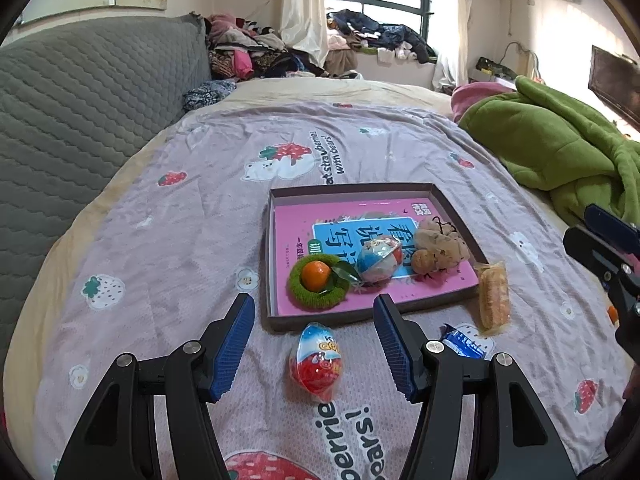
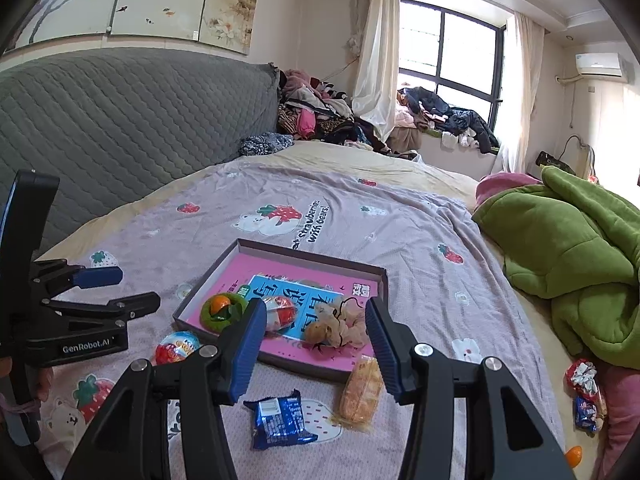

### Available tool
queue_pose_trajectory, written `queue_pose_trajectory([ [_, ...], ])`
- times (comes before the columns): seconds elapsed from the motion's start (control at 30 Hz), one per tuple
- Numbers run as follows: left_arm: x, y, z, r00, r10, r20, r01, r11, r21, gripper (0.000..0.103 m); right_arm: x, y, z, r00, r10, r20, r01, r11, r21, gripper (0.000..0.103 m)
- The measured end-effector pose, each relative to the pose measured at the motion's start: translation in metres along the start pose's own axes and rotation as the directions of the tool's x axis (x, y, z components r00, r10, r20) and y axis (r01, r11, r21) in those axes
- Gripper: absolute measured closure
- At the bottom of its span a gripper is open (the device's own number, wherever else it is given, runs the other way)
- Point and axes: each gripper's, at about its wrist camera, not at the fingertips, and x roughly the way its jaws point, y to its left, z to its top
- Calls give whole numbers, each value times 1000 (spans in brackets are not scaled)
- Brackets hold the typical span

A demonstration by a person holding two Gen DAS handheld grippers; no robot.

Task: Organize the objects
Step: 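Withdraw both open grippers back from the tray, then move left gripper to the red Kinder egg while right gripper approaches the blue snack packet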

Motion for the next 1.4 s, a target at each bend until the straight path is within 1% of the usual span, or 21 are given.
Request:
queue_pose_trajectory([
  [0.33, -5, 5, -17, 1000, -10, -6, 10, 1000, -3, 40, -4, 9, -17, 1000, 14, -25, -15, 1000, -13, 51],
  [0.53, -2, 6, -24, 1000, -15, -18, 15, 1000, 1, 40, 1, 15, -27, 998, 41, -53, -42, 999, -16, 51],
  [0.8, 13, 4, -34, 999, -26, -43, 27, 1000, 4, 39, 19, 18, -46, 991, 72, -112, -74, 997, -15, 50],
  [0.93, 21, 3, -39, 998, -28, -57, 28, 1000, 1, 39, 30, 21, -54, 987, 69, -146, -73, 997, -20, 50],
  [1.4, 40, 3, -50, 995, -38, -87, 38, 999, -4, 39, 44, 27, -65, 978, 79, -191, -88, 995, -39, 50],
])
